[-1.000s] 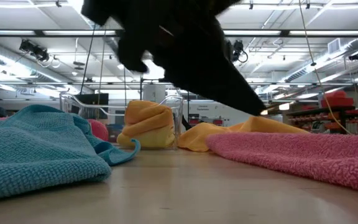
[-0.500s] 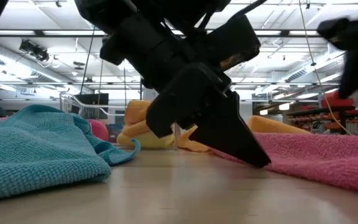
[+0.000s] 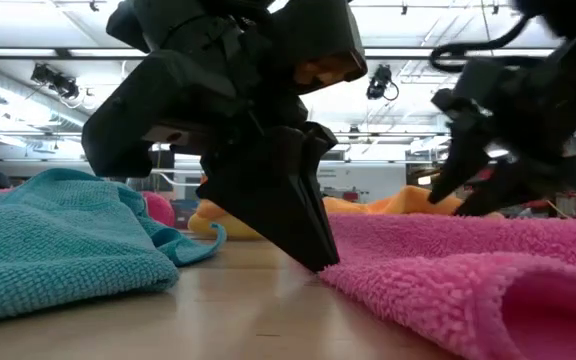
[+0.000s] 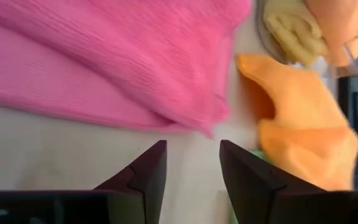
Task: Fold microfiber towels
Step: Fold the right pink microfiber cloth
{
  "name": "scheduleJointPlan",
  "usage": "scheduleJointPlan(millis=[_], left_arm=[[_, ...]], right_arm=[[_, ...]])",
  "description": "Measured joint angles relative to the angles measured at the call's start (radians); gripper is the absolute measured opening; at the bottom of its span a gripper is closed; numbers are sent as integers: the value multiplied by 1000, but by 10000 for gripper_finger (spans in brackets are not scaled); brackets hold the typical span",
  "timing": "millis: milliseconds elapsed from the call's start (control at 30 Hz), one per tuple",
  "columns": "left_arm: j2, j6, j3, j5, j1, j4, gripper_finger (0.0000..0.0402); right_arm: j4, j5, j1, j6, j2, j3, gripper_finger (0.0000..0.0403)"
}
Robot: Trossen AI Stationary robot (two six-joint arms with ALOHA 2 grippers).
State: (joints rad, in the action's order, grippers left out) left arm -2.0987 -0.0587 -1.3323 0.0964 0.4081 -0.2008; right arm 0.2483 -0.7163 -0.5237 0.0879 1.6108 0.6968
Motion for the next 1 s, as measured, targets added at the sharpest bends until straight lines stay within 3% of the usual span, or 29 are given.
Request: scheduleJointPlan(millis=[267,433,1000], left_arm=[[0,-2,0,1,0,-8,26],[0,-2,0,1,0,-8,31],[0,-6,0,4,-2,2,28]], right_arm=[[-50,41,83,207,0,0,149],[-89,93,135,230,0,-18,147],[-238,127,183,331,0,-82,144]])
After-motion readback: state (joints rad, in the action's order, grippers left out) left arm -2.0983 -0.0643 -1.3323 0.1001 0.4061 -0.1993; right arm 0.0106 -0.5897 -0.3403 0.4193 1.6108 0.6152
